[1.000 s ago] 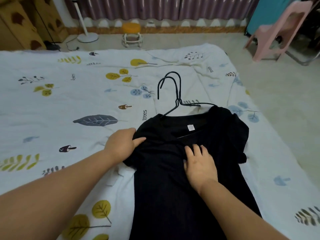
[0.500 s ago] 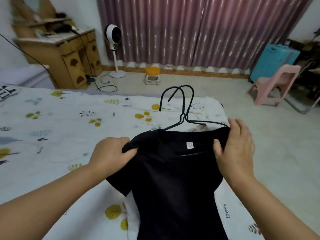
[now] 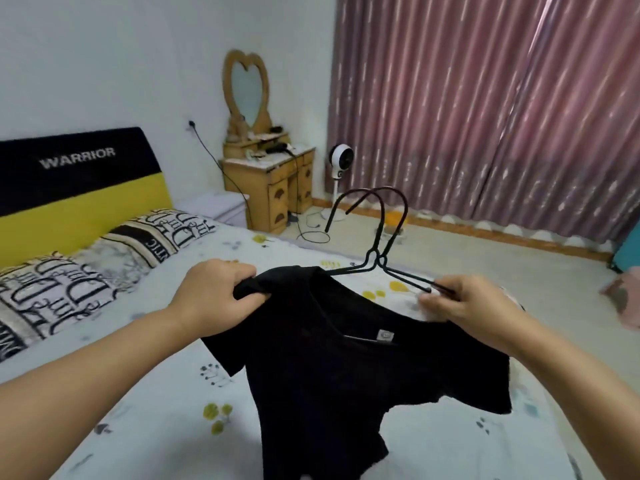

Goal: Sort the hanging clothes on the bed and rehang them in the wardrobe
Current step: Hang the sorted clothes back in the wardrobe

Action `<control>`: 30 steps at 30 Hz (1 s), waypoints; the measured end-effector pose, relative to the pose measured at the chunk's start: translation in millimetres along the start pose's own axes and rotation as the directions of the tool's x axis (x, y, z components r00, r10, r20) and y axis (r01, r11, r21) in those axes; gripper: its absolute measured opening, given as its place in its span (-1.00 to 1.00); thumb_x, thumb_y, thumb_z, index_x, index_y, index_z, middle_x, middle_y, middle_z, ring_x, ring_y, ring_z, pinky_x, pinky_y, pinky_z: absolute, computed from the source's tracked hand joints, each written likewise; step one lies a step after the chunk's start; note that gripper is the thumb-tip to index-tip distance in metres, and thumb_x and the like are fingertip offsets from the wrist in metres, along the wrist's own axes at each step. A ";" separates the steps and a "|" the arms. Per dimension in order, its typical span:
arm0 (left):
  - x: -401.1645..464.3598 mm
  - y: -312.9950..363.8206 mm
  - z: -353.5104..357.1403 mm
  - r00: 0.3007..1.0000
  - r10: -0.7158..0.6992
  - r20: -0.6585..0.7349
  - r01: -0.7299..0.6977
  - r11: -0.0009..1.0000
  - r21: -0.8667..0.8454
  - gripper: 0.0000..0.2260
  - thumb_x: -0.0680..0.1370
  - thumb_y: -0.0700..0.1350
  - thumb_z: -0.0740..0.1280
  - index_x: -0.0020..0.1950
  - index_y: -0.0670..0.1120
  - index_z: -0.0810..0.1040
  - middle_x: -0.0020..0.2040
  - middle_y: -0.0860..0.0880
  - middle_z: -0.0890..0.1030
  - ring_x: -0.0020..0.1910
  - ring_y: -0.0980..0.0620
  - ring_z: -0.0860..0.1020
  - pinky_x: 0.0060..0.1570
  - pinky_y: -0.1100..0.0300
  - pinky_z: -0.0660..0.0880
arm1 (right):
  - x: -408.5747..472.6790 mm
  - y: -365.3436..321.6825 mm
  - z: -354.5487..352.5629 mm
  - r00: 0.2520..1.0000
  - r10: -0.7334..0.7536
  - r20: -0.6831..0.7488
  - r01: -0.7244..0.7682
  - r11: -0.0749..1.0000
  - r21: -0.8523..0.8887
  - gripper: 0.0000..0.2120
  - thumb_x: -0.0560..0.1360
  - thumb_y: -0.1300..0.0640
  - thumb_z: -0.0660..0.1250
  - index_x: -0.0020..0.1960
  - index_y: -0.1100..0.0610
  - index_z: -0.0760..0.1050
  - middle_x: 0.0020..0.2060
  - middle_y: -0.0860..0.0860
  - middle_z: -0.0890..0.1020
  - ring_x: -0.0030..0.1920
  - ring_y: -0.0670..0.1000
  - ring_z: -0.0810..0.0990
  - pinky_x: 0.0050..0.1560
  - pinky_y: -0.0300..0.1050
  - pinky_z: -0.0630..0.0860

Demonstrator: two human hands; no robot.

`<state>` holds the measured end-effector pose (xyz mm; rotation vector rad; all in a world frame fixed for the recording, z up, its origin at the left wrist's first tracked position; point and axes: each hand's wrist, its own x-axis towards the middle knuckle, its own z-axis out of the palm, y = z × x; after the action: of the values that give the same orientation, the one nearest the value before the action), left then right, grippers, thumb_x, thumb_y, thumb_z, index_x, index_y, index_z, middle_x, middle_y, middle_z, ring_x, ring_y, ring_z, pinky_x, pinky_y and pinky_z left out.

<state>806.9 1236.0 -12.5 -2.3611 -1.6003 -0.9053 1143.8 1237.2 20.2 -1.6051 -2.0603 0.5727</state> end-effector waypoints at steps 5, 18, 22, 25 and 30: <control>-56.0 -35.4 -96.8 0.974 -0.196 0.116 0.183 0.977 0.113 -0.70 0.33 0.31 0.11 -0.35 0.09 0.33 -0.43 0.07 0.45 -0.37 0.04 0.44 -0.38 0.10 0.37 | -20.1 -89.9 23.3 0.980 -0.098 0.171 0.041 0.950 0.310 -0.75 0.48 0.06 0.36 -0.35 0.09 0.59 -0.54 -0.10 0.43 -0.52 -0.16 0.33 -0.40 -0.30 0.23; -247.5 -109.9 -300.5 0.777 -0.587 -0.228 0.630 0.722 0.287 -0.63 0.50 -0.14 0.31 0.30 0.03 0.40 0.25 0.05 0.45 0.31 0.00 0.33 0.24 0.07 0.29 | -93.5 -361.2 155.5 0.846 -0.267 0.461 -0.059 0.813 0.580 -0.76 0.50 0.07 0.34 -0.30 0.14 0.46 -0.40 0.14 0.39 -0.46 0.04 0.34 -0.42 -0.15 0.18; -304.2 -114.8 -358.5 0.722 -0.589 -0.364 0.667 0.733 0.137 -0.67 0.54 -0.21 0.24 0.29 0.01 0.42 0.20 0.07 0.47 0.26 0.05 0.37 0.20 0.19 0.30 | -127.9 -445.9 218.2 0.822 -0.345 0.454 -0.029 0.769 0.639 -0.89 0.51 0.15 0.29 -0.19 0.11 0.44 -0.31 0.14 0.33 -0.41 0.04 0.29 -0.37 -0.13 0.12; -349.3 -115.2 -407.9 0.648 -0.669 -0.364 0.677 0.725 -0.127 -0.68 0.58 -0.19 0.20 0.34 -0.02 0.41 0.19 0.11 0.49 0.26 0.13 0.42 0.21 0.30 0.29 | -163.6 -510.7 266.0 0.755 -0.415 0.507 -0.037 0.745 0.665 -0.84 0.52 0.19 0.27 -0.24 0.12 0.44 -0.41 0.11 0.32 -0.48 0.00 0.29 -0.42 -0.16 0.14; -411.4 -127.0 -478.0 0.465 -0.799 -0.382 0.600 0.602 -0.527 -0.78 0.60 -0.15 0.18 0.23 -0.09 0.46 0.09 0.01 0.60 0.12 0.02 0.56 0.11 0.39 0.36 | -225.9 -596.2 326.3 0.593 -0.573 0.565 0.046 0.725 0.687 -0.75 0.55 0.18 0.23 -0.30 0.10 0.37 -0.49 0.00 0.30 -0.52 -0.08 0.28 -0.45 -0.17 0.16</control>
<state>403.2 752.8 119.3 -1.1459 -2.2491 -1.9567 534.2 866.2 81.3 -0.5498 -2.2357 1.7943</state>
